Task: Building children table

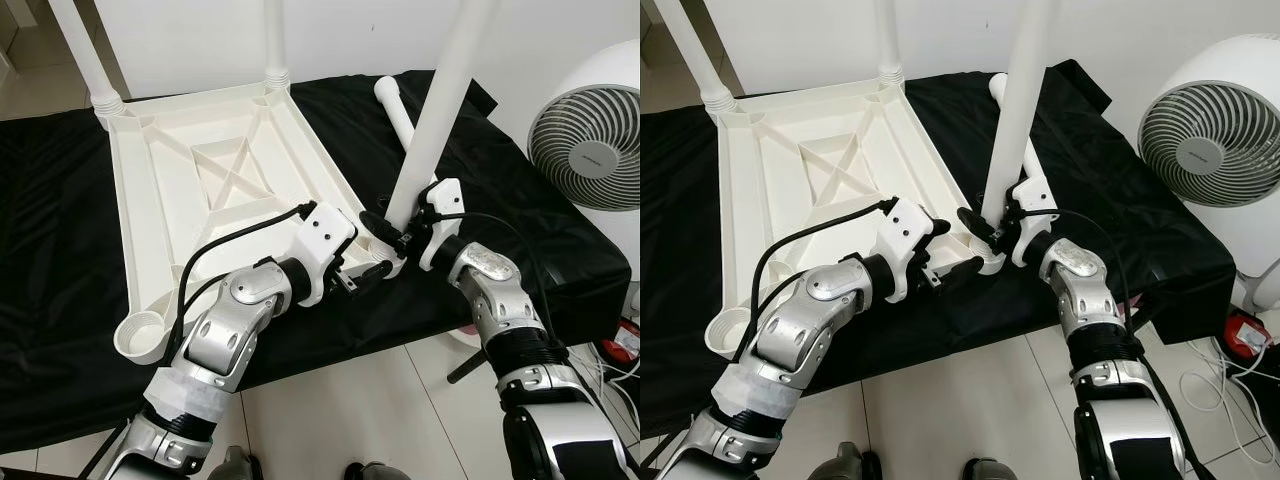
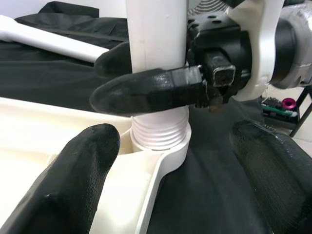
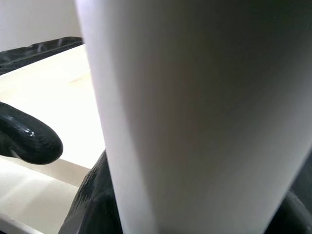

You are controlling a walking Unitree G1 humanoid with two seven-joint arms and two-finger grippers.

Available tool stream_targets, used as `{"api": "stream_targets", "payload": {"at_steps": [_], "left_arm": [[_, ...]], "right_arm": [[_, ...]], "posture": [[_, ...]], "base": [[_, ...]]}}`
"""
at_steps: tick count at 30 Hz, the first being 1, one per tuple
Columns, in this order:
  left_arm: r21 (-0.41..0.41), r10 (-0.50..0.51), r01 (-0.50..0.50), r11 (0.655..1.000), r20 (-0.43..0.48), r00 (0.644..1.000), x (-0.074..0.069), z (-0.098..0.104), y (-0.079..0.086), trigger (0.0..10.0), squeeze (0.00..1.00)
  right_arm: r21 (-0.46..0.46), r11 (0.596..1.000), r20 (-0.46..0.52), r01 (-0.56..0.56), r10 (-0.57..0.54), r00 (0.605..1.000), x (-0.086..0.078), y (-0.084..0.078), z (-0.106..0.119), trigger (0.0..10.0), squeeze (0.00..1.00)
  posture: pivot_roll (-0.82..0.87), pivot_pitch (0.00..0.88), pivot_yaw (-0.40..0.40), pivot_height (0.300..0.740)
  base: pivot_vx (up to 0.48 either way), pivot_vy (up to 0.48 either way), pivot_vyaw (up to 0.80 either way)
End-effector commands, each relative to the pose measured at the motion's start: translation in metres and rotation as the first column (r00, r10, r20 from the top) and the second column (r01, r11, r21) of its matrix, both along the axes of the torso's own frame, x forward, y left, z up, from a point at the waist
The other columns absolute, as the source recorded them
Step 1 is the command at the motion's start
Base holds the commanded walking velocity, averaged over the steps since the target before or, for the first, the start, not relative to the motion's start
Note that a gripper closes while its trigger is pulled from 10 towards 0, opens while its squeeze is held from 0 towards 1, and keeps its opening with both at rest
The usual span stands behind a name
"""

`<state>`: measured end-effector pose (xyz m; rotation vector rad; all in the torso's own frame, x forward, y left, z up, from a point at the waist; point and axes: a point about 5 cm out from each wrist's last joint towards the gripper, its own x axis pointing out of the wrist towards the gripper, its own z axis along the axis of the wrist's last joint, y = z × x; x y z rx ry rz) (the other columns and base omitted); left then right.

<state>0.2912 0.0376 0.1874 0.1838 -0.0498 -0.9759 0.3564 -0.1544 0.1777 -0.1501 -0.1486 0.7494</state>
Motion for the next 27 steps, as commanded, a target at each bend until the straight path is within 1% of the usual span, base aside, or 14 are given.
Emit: {"api": "stream_targets", "payload": {"at_steps": [1, 3, 4, 9, 15, 16, 17, 18, 20, 21, 22, 23, 24, 27], "left_arm": [[-0.006, 0.098, -0.098, 0.995, 0.025, 0.995, 0.002, 0.001, 0.002, 10.0, 0.00], [-0.005, 0.097, -0.097, 0.995, 0.025, 0.995, 0.002, 0.001, 0.002, 10.0, 0.00], [-0.005, 0.097, -0.097, 0.995, 0.026, 0.995, 0.002, 0.001, 0.002, 10.0, 0.00], [-0.001, 0.094, -0.094, 0.996, 0.029, 0.995, 0.000, 0.001, 0.003, 10.0, 0.00], [0.006, 0.091, -0.091, 0.996, 0.031, 0.995, -0.001, 0.000, 0.005, 10.0, 0.00], [0.009, 0.088, -0.089, 0.996, 0.032, 0.996, -0.001, 0.000, 0.005, 10.0, 0.00], [0.009, 0.088, -0.089, 0.996, 0.032, 0.996, -0.001, 0.000, 0.005, 10.0, 0.00], [0.014, 0.080, -0.081, 0.997, 0.026, 0.996, -0.002, -0.001, 0.005, 10.0, 0.00], [0.016, 0.077, -0.077, 0.997, 0.024, 0.997, -0.002, -0.001, 0.005, 10.0, 0.00], [0.016, 0.077, -0.077, 0.997, 0.024, 0.997, -0.002, -0.001, 0.005, 10.0, 0.00], [0.021, 0.068, -0.069, 0.997, 0.022, 0.997, -0.003, -0.001, 0.004, 10.0, 0.00], [0.021, 0.068, -0.069, 0.997, 0.022, 0.997, -0.003, -0.001, 0.004, 10.0, 0.00], [0.023, 0.063, -0.064, 0.998, 0.022, 0.998, -0.003, -0.001, 0.004, 10.0, 0.00], [0.022, 0.063, -0.063, 0.998, 0.024, 0.998, -0.004, 0.000, 0.003, 10.0, 0.00]], "right_arm": [[-0.035, 0.999, -0.014, 0.010, -0.010, 1.000, -0.002, -0.005, -0.003, 0.0, 0.00], [-0.036, 0.999, -0.015, 0.014, -0.015, 1.000, -0.003, -0.006, -0.003, 0.0, 0.00], [-0.029, 0.999, -0.023, 0.030, -0.030, 0.999, -0.003, -0.006, -0.003, 10.0, 0.00], [0.005, 0.994, -0.050, 0.106, -0.106, 0.993, -0.006, -0.005, -0.005, 10.0, 0.00], [0.063, 0.970, -0.035, 0.234, -0.232, 0.972, -0.014, 0.007, -0.003, 10.0, 0.00], [0.095, 0.943, -0.030, 0.319, -0.318, 0.948, -0.015, 0.009, -0.002, 10.0, 0.00], [0.095, 0.943, -0.030, 0.319, -0.318, 0.948, -0.015, 0.009, -0.002, 10.0, 0.00], [0.188, 0.858, -0.056, 0.477, -0.476, 0.878, -0.018, 0.013, -0.002, 10.0, 0.00], [0.201, 0.824, -0.065, 0.530, -0.529, 0.846, -0.020, 0.014, -0.003, 10.0, 0.00], [0.201, 0.824, -0.065, 0.530, -0.529, 0.846, -0.020, 0.014, -0.003, 10.0, 0.00], [0.210, 0.767, -0.084, 0.606, -0.603, 0.793, -0.023, 0.017, -0.006, 10.0, 0.00], [0.210, 0.767, -0.084, 0.606, -0.603, 0.793, -0.023, 0.017, -0.006, 10.0, 0.00], [0.223, 0.726, -0.109, 0.651, -0.645, 0.756, -0.026, 0.020, -0.007, 10.0, 0.00], [0.237, 0.711, -0.111, 0.662, -0.657, 0.746, -0.028, 0.024, -0.004, 10.0, 0.00]], "posture": [[-0.07, 0.105, 0.008, 0.740], [-0.07, 0.105, 0.008, 0.740], [-0.07, 0.106, 0.007, 0.740], [-0.07, 0.108, 0.003, 0.740], [-0.07, 0.113, 0.004, 0.740], [-0.07, 0.116, 0.004, 0.740], [-0.07, 0.116, 0.004, 0.740], [-0.07, 0.120, 0.006, 0.740], [-0.07, 0.120, 0.006, 0.740], [-0.07, 0.120, 0.006, 0.740], [-0.06, 0.116, 0.011, 0.740], [-0.06, 0.116, 0.011, 0.740], [-0.06, 0.116, 0.011, 0.740], [-0.06, 0.110, 0.012, 0.740]], "base": [[0.000, 0.000, 0.00], [0.000, 0.000, 0.00], [0.000, 0.000, 0.00], [0.000, 0.000, 0.00], [0.000, 0.000, 0.00], [0.000, 0.000, 0.00], [0.000, 0.000, 0.00], [0.000, 0.000, 0.00], [0.000, 0.000, 0.00], [0.000, 0.000, 0.00], [0.000, 0.000, 0.00], [0.000, 0.000, 0.00], [0.000, 0.000, 0.00], [0.000, 0.000, 0.00]]}}
